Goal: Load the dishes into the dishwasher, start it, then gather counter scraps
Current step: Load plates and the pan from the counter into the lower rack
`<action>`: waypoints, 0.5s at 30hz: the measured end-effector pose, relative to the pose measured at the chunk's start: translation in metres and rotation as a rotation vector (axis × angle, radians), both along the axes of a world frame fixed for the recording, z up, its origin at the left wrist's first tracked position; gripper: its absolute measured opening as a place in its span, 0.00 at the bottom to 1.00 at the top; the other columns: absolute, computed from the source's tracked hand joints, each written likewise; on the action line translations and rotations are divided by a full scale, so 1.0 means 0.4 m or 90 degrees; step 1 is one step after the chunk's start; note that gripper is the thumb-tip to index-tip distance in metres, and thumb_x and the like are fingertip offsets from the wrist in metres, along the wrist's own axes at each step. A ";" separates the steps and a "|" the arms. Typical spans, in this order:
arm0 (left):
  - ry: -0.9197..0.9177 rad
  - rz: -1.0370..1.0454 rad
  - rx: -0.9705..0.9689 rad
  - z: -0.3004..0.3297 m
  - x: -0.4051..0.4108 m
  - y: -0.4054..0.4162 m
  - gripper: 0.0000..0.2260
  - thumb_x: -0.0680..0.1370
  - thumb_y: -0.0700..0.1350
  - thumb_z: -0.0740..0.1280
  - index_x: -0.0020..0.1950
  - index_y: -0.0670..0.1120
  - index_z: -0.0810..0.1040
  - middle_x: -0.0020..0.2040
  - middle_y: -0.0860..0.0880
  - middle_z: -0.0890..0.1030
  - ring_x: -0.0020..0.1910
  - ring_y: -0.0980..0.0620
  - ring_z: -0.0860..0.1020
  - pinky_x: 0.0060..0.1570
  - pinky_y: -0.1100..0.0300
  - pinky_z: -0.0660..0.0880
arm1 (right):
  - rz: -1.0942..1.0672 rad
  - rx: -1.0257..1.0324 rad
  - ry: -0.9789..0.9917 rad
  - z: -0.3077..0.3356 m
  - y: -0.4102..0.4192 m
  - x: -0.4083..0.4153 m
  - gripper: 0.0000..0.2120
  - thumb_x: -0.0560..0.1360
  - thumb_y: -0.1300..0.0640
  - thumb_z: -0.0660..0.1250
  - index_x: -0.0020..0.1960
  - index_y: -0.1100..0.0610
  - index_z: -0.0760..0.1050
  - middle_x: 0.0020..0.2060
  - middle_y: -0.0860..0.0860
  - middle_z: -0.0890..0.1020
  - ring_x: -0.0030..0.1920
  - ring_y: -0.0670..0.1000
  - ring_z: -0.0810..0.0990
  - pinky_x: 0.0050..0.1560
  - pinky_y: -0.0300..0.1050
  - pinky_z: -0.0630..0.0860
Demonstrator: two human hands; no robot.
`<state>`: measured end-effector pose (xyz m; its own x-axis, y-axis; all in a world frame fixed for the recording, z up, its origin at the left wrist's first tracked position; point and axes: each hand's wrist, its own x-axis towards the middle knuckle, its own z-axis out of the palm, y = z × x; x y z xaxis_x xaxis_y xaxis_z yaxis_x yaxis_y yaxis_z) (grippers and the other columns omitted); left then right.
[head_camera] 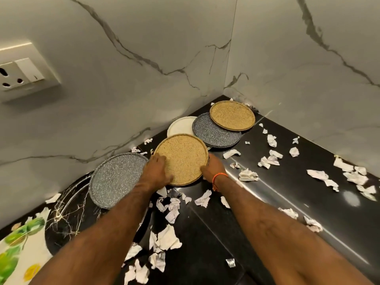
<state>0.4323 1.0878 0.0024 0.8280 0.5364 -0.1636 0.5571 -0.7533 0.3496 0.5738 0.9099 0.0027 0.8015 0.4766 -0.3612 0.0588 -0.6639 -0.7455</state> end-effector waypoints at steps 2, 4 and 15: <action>-0.019 0.029 -0.023 0.000 -0.005 -0.003 0.45 0.69 0.57 0.79 0.78 0.46 0.60 0.80 0.42 0.60 0.79 0.41 0.59 0.77 0.42 0.56 | -0.063 0.082 0.060 -0.030 -0.013 0.011 0.18 0.66 0.61 0.63 0.55 0.49 0.75 0.54 0.56 0.83 0.55 0.61 0.83 0.54 0.60 0.81; -0.066 0.061 -0.053 0.007 -0.005 -0.008 0.44 0.70 0.53 0.79 0.78 0.46 0.58 0.79 0.41 0.60 0.79 0.39 0.60 0.76 0.41 0.57 | -0.099 0.142 0.092 0.001 -0.043 -0.007 0.17 0.70 0.66 0.63 0.51 0.46 0.73 0.52 0.54 0.83 0.54 0.59 0.83 0.52 0.62 0.82; -0.309 0.086 -0.432 0.151 -0.024 -0.298 0.11 0.81 0.41 0.65 0.61 0.45 0.83 0.51 0.46 0.85 0.49 0.46 0.83 0.43 0.53 0.82 | -0.241 0.281 0.126 0.177 -0.524 -0.182 0.13 0.71 0.71 0.63 0.53 0.59 0.74 0.46 0.58 0.80 0.45 0.59 0.83 0.41 0.65 0.83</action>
<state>0.4226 0.9687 0.0630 0.8255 0.5496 -0.1284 0.2983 -0.2317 0.9259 0.5011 0.7002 0.0736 0.8821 0.3103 -0.3544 -0.2889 -0.2379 -0.9273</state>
